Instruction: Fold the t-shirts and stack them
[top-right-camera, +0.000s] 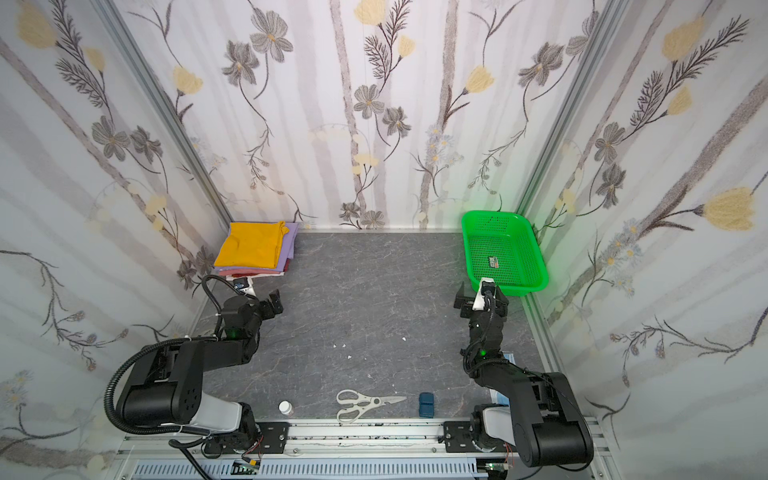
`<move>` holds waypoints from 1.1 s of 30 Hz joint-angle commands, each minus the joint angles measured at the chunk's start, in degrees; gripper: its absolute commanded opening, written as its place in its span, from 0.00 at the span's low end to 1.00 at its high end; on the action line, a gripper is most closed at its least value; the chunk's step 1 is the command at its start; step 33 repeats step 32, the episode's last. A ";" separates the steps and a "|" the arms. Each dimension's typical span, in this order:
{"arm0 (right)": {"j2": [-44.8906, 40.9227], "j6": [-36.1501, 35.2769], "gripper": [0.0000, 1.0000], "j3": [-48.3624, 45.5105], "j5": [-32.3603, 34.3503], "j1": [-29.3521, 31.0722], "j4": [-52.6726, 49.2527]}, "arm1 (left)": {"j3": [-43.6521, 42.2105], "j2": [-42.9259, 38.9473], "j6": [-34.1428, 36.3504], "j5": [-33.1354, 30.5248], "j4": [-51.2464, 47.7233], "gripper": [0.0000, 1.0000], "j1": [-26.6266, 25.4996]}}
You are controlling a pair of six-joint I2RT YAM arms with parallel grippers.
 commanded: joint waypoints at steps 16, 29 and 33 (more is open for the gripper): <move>4.54 7.86 1.00 -1.91 2.04 -4.94 11.00 | 1.66 4.57 4.69 3.96 3.58 1.00 -2.49; 4.77 5.11 1.00 -0.19 -6.13 -5.02 7.93 | 1.51 4.54 4.95 2.87 3.74 1.00 -3.14; 4.84 5.15 1.00 -0.19 -6.17 -5.02 8.00 | 1.29 4.53 5.37 1.73 4.09 1.00 -3.64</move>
